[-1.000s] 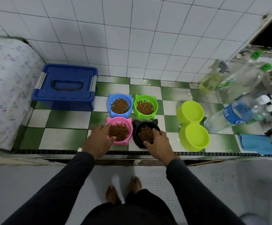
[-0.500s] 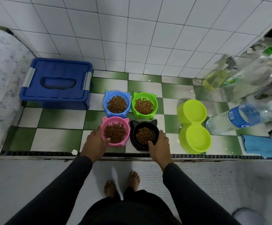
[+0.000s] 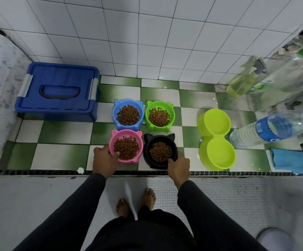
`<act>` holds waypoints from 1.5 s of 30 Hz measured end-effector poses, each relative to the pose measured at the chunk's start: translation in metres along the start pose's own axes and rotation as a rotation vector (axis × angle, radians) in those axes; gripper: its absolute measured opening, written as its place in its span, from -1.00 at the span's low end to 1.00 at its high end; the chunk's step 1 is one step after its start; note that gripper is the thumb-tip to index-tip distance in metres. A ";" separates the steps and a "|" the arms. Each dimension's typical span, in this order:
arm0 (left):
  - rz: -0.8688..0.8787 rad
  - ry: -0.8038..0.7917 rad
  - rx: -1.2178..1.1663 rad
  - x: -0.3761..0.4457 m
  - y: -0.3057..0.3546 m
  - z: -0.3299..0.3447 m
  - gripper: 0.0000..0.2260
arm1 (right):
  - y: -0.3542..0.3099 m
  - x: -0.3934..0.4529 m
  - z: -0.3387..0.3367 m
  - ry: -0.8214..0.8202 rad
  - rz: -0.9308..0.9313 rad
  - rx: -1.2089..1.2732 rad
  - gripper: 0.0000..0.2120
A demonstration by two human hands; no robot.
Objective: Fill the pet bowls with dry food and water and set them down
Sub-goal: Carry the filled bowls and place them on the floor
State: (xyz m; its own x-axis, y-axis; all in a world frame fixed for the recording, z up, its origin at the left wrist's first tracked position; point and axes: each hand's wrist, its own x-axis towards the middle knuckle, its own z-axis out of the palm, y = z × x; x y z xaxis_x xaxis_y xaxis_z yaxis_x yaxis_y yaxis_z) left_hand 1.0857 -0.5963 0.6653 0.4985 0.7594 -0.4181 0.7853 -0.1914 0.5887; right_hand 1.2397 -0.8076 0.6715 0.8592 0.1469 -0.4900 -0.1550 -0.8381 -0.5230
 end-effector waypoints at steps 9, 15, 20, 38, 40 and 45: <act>0.014 0.072 -0.183 -0.012 0.005 -0.001 -0.75 | -0.003 -0.008 0.005 0.071 0.051 0.271 -0.69; -0.178 -0.009 -0.598 -0.016 0.003 -0.003 -0.62 | -0.003 -0.012 0.008 0.003 0.137 0.549 -0.63; -0.311 -0.038 -0.923 -0.018 0.007 -0.004 -0.50 | -0.005 -0.016 0.004 -0.042 0.182 0.853 -0.59; -0.111 0.079 -1.275 -0.034 0.082 -0.070 -0.63 | -0.093 -0.030 -0.076 -0.048 -0.026 1.168 -0.61; -0.080 0.088 -1.303 -0.035 0.093 -0.081 -0.63 | -0.106 -0.032 -0.087 -0.056 -0.054 1.174 -0.64; -0.038 0.130 -1.367 -0.035 0.116 -0.108 -0.66 | -0.139 -0.035 -0.110 -0.097 -0.118 1.196 -0.66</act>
State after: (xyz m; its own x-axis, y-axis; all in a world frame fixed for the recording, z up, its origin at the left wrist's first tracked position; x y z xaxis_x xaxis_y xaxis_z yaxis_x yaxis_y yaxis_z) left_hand 1.1196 -0.5780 0.8227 0.3881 0.8168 -0.4268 -0.2238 0.5328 0.8161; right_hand 1.2847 -0.7540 0.8376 0.8665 0.2717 -0.4188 -0.4754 0.1927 -0.8584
